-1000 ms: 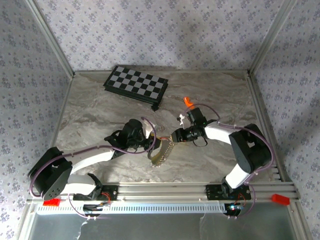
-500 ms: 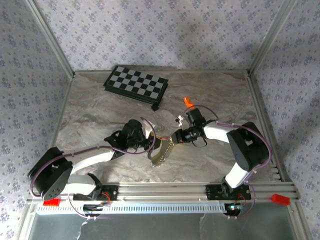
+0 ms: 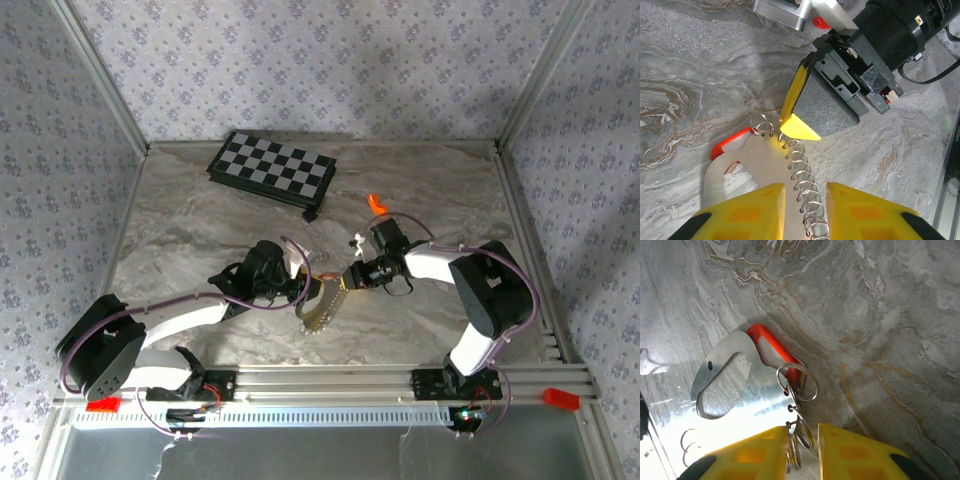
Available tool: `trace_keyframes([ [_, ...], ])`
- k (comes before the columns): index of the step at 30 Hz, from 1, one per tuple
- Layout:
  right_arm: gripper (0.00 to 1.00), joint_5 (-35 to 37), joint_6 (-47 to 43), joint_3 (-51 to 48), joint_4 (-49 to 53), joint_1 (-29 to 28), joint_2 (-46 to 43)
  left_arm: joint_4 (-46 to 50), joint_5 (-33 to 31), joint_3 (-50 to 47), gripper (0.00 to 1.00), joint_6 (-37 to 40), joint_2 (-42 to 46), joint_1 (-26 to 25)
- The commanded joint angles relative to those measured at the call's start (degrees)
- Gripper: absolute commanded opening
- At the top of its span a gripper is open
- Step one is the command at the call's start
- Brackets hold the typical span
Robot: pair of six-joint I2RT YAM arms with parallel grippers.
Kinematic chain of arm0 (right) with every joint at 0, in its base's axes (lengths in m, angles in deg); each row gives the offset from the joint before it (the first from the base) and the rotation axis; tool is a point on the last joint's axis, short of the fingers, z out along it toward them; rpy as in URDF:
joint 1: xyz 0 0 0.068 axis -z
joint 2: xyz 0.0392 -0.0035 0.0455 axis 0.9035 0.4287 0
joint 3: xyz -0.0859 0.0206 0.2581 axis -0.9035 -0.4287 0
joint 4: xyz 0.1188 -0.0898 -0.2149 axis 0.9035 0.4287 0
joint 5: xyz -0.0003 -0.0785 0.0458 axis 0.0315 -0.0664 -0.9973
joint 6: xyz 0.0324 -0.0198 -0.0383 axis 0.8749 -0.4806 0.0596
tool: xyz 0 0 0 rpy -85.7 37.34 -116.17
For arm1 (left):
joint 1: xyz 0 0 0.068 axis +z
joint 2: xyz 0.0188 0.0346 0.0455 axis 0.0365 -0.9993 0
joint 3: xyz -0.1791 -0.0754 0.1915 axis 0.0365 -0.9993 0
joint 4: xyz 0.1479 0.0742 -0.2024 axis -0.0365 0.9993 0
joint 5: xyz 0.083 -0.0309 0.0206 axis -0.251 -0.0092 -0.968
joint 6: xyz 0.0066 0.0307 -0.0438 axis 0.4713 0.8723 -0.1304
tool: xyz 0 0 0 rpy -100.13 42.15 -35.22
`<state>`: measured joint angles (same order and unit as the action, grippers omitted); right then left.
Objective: Put the keys on the keyring
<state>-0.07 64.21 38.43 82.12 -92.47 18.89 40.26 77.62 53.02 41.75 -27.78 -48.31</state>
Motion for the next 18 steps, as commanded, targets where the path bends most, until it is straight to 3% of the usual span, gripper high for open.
trace_keyframes([
  [1, 0.23, -0.90, -1.08, -0.36, -0.07, -0.27, 0.94, -1.63, 1.64, -0.33, 0.27, -0.48, 1.46, 0.32],
  [12, 0.13, -1.14, -1.73, -0.46, 0.53, -0.35, -0.36, -1.67, 1.56, -0.23, 0.27, -0.48, 0.89, 0.42],
  [18, 0.12, -0.75, -2.04, -0.99, 1.07, -0.40, -2.15, -2.22, 1.87, -0.22, 0.27, -0.74, 0.43, 0.31],
])
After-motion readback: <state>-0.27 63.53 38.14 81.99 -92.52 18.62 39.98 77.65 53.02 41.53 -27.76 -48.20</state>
